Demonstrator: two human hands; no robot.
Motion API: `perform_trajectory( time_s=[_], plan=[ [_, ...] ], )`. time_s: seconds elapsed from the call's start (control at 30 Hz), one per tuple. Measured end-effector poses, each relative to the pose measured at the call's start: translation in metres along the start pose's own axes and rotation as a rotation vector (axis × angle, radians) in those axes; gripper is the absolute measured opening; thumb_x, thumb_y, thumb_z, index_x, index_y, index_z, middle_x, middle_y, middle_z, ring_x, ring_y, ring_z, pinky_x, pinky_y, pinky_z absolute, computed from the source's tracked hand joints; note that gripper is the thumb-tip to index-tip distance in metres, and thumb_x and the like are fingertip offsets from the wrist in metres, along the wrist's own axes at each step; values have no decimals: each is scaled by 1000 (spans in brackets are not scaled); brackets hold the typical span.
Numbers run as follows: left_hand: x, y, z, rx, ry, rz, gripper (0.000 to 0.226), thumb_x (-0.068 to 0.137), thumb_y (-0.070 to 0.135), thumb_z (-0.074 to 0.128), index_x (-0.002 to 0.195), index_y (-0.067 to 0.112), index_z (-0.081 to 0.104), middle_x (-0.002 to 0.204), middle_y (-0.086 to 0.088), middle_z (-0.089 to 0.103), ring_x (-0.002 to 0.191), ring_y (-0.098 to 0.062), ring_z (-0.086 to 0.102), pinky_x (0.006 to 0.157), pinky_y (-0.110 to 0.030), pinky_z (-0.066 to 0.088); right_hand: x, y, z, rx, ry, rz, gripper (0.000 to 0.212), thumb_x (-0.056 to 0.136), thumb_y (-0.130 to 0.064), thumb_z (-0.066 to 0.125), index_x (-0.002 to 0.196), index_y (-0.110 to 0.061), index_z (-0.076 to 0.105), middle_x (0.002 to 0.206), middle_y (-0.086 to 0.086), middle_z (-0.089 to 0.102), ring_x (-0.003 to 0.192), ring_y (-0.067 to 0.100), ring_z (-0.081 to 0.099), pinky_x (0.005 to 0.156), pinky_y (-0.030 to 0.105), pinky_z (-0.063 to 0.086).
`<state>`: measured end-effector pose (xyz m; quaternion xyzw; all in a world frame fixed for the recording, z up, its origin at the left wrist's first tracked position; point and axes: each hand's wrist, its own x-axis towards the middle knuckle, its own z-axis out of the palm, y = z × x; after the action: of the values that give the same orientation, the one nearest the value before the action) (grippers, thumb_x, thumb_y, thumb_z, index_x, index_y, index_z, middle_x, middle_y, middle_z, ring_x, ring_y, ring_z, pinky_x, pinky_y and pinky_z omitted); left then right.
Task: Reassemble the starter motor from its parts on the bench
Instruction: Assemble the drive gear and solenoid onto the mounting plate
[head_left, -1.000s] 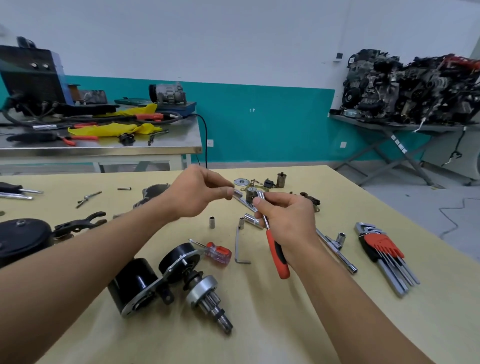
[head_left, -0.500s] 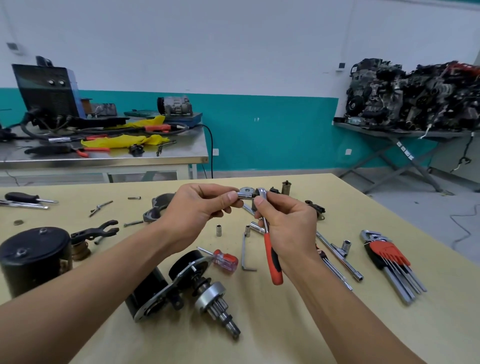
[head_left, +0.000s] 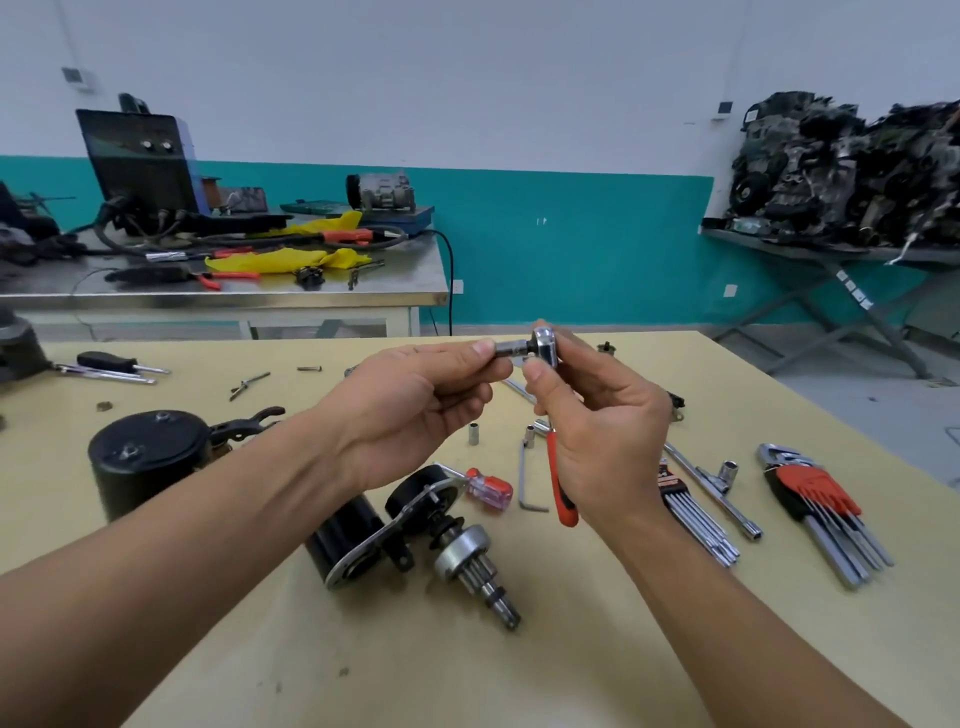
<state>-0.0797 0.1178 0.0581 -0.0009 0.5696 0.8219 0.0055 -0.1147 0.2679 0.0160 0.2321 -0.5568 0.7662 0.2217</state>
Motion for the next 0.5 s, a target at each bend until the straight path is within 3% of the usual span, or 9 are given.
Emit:
perform_trajectory(
  time_s=[0.1, 0.17, 0.23, 0.3, 0.4, 0.5],
  plan=[
    [-10, 3, -5, -31, -58, -48, 18, 79, 16, 69, 91, 8, 79, 77, -4, 74, 63, -9, 64, 60, -18, 56, -4, 0, 2, 19, -62, -28, 33, 80, 2, 76, 109, -12, 71, 104, 3, 76, 94, 14, 73, 80, 21, 56],
    [-15, 6, -11, 71, -68, -25, 18, 81, 19, 68, 91, 9, 79, 79, -5, 75, 65, -10, 64, 62, -18, 56, -5, -1, 3, 29, -143, -13, 29, 79, -2, 76, 106, -11, 70, 96, 3, 77, 83, 14, 73, 71, 22, 57],
    [-20, 12, -23, 468, -39, 77, 26, 82, 32, 69, 99, 13, 78, 89, -1, 77, 74, -8, 67, 68, -19, 55, -6, -1, 3, 66, -229, 55, 26, 80, -3, 75, 105, -10, 69, 93, 6, 77, 72, 15, 70, 59, 22, 55],
    [-28, 17, -41, 1028, -57, 173, 52, 77, 57, 68, 120, 27, 70, 107, 13, 75, 92, 4, 67, 80, -17, 52, -5, -2, 3, 112, -241, 178, 25, 84, -2, 72, 106, -13, 68, 91, 6, 76, 63, 17, 68, 52, 22, 53],
    [-50, 8, -75, 1498, -196, 83, 93, 65, 85, 63, 147, 55, 30, 132, 31, 53, 116, 12, 50, 99, -19, 42, 2, -1, -1, 99, -138, 404, 29, 88, -4, 70, 111, -23, 69, 90, 2, 76, 53, 22, 68, 47, 23, 53],
    [-69, -19, -101, 1750, -262, 137, 114, 60, 87, 64, 146, 67, -7, 140, 33, 35, 129, 4, 35, 107, -20, 28, 6, 0, -5, -6, -130, 512, 23, 92, -4, 66, 105, -22, 74, 106, 4, 73, 47, 21, 64, 45, 23, 50]
  ],
)
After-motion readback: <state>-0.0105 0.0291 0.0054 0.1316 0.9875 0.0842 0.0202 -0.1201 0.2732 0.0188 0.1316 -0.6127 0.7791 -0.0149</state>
